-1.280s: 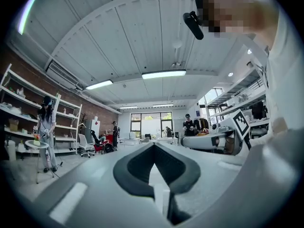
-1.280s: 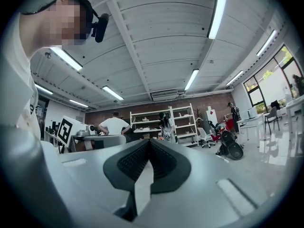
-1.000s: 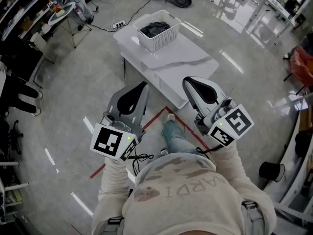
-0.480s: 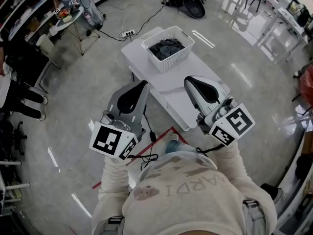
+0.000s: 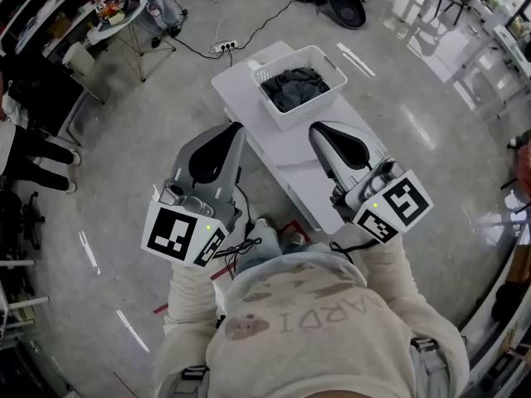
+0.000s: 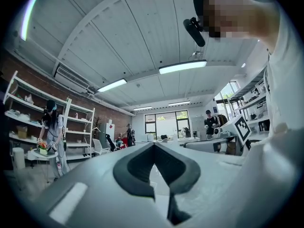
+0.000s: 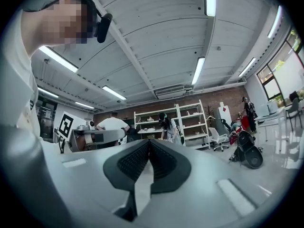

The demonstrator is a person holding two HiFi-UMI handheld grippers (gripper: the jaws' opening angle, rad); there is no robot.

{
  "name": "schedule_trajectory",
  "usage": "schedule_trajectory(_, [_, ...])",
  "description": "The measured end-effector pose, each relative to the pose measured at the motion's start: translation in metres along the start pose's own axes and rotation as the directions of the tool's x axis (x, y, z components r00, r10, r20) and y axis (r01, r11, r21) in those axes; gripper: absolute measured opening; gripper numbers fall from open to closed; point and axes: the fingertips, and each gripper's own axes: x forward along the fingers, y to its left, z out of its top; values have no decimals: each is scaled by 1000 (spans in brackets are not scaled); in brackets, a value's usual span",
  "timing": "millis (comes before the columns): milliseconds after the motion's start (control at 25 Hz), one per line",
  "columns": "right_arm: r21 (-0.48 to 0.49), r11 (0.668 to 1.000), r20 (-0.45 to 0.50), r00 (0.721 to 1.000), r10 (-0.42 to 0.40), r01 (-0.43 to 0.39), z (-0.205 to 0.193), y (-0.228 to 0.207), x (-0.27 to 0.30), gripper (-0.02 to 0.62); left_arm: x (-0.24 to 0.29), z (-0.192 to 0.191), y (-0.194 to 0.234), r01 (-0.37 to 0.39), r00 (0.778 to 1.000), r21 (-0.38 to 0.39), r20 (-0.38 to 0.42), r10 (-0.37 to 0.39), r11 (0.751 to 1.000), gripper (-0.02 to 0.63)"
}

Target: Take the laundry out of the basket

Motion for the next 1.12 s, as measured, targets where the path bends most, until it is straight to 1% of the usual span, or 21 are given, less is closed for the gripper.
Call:
schedule_trajectory(160, [9, 1000, -19, 1000, -13, 13, -11, -16, 35, 29, 17, -12, 39, 3, 1000, -18, -5, -3, 1000, 0])
schedule_trajectory(280, [10, 999, -29, 998, -51, 51, -17, -33, 61, 29, 33, -22, 69, 29, 1000, -23, -11, -29, 999, 0])
schedule_trajectory(440, [12, 994, -16, 994, -107, 107, -16, -53, 113, 29, 57, -28, 119, 99, 995, -39, -12, -99, 994, 0])
schedule_trajectory(560, [8, 988, 7, 988, -153, 153, -15, -55, 156, 29, 64, -32, 160, 162, 986, -33, -20, -163, 986, 0])
schedule_trajectory(720, [14, 976, 32, 975, -219, 218, -16, -50, 199, 29, 63, -31, 205, 233, 972, -23, -16, -233, 972, 0])
schedule_trajectory(840, [22, 961, 40, 961, -275, 274, -17, -52, 224, 29, 65, -29, 235, 284, 959, -21, -14, -285, 958, 0])
schedule_trajectory(960, [25, 947, 28, 946, -322, 322, -23, -59, 244, 29, 71, -36, 262, 311, 950, -25, -14, -311, 950, 0])
schedule_trajectory(1120, [25, 929, -3, 930, -368, 368, -28, -73, 256, 29, 80, -45, 285, 332, 943, -57, -5, -333, 942, 0])
